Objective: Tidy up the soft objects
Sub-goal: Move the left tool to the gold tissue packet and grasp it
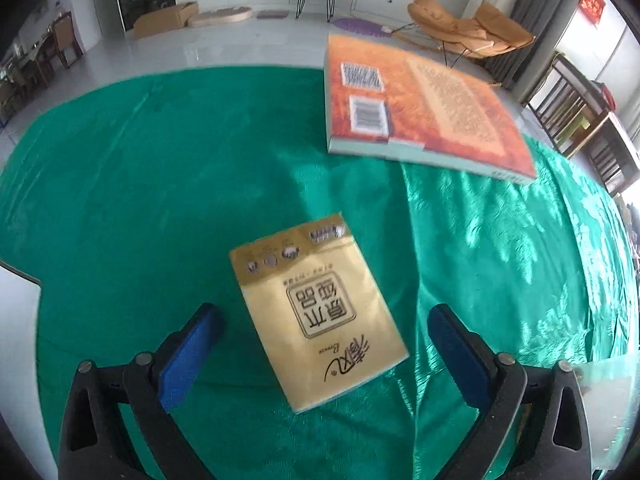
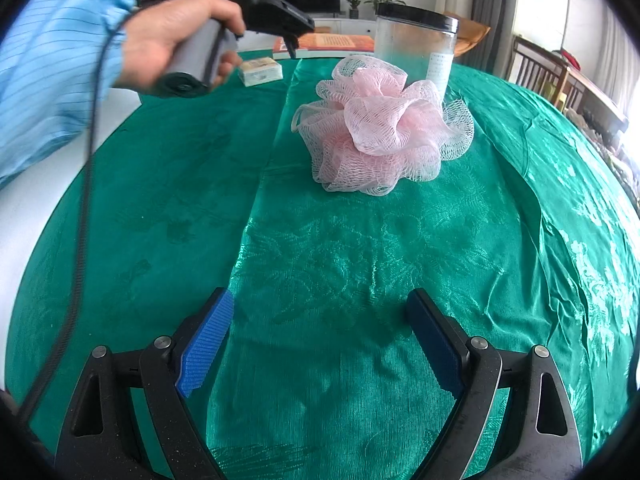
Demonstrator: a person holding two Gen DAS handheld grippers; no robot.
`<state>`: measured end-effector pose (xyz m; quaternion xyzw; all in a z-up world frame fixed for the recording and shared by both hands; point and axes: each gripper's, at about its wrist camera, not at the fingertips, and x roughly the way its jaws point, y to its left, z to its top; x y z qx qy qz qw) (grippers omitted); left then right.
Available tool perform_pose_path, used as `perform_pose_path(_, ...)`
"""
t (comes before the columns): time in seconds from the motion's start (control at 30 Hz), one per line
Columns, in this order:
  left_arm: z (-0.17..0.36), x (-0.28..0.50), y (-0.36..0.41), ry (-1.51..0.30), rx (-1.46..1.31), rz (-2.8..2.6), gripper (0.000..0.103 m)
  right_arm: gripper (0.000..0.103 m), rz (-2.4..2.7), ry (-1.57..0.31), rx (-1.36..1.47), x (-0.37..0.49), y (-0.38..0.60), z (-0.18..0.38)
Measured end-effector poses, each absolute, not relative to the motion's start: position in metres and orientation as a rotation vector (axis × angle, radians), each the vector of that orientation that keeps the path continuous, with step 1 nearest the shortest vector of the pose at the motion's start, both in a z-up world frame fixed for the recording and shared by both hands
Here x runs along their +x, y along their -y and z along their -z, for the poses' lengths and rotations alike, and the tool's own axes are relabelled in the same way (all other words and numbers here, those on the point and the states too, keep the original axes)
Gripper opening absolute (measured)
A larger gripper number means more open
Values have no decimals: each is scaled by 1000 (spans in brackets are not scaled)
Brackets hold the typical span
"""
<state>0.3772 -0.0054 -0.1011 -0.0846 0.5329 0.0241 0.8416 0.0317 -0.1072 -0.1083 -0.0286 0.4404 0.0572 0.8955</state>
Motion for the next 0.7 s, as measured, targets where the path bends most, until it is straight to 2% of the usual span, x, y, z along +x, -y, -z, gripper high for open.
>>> perform_pose_path(0.03,98,372,6,-1087,-148,-45,70,90,-119,-913,-59,32,107,108)
perform_pose_path(0.07,96,368,7,-1070,-111,-35,66,91,-118,-913,-60,32,107,108)
perform_pose_path(0.27,70,306,-15,-1025,-122,44,65,91,-120,-914,-60,32,107,109)
perform_pose_path(0.5,49,160,-31,-1035,-38,149,65,91,-120,-914,-61,33,107,109)
perform_pose_path(0.7,74,81,-46,-1027,-27,161,67,91,-119,-914,-61,33,107,109)
